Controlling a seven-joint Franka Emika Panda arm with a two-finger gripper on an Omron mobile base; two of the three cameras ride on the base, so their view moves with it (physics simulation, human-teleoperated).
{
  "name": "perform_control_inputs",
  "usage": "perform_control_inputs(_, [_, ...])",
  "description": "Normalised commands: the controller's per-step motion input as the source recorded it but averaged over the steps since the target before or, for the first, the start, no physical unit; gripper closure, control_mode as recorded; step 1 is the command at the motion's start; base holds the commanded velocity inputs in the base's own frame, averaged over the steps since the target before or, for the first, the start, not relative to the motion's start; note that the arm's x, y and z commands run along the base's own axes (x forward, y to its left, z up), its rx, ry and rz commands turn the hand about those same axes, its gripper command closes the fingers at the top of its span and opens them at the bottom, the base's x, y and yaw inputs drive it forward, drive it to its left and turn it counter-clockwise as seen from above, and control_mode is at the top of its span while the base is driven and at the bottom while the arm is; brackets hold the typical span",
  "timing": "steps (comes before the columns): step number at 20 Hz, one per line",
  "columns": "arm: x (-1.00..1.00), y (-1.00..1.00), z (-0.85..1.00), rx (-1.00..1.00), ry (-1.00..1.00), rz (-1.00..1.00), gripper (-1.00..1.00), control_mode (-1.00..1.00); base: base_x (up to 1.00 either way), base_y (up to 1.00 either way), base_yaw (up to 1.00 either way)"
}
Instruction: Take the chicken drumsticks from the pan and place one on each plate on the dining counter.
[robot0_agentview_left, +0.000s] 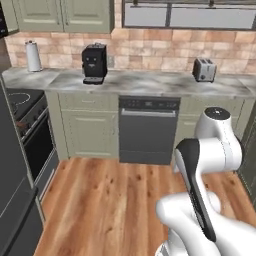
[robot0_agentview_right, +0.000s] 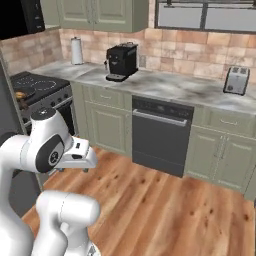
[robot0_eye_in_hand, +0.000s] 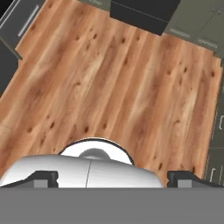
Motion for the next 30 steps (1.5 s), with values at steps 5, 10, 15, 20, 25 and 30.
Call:
perform_control_inputs(5, [0.0, 0.0, 0.0, 0.0, 0.0, 0.0, -1.0, 1.0, 1.0, 0.05, 0.22])
perform_control_inputs(10, [0.0, 0.0, 0.0, 0.0, 0.0, 0.0, -1.0, 1.0, 1.0, 0.0, 0.33])
perform_control_inputs(15, [0.0, 0.0, 0.0, 0.0, 0.0, 0.0, -1.0, 1.0, 0.96, 0.0, 0.38])
perform_control_inputs(20, [0.0, 0.0, 0.0, 0.0, 0.0, 0.0, -1.0, 1.0, 0.85, 0.0, 0.43])
perform_control_inputs(25, [0.0, 0.0, 0.0, 0.0, 0.0, 0.0, -1.0, 1.0, 0.73, 0.0, 0.45])
perform_control_inputs(30, [0.0, 0.0, 0.0, 0.0, 0.0, 0.0, -1.0, 1.0, 0.68, 0.0, 0.45])
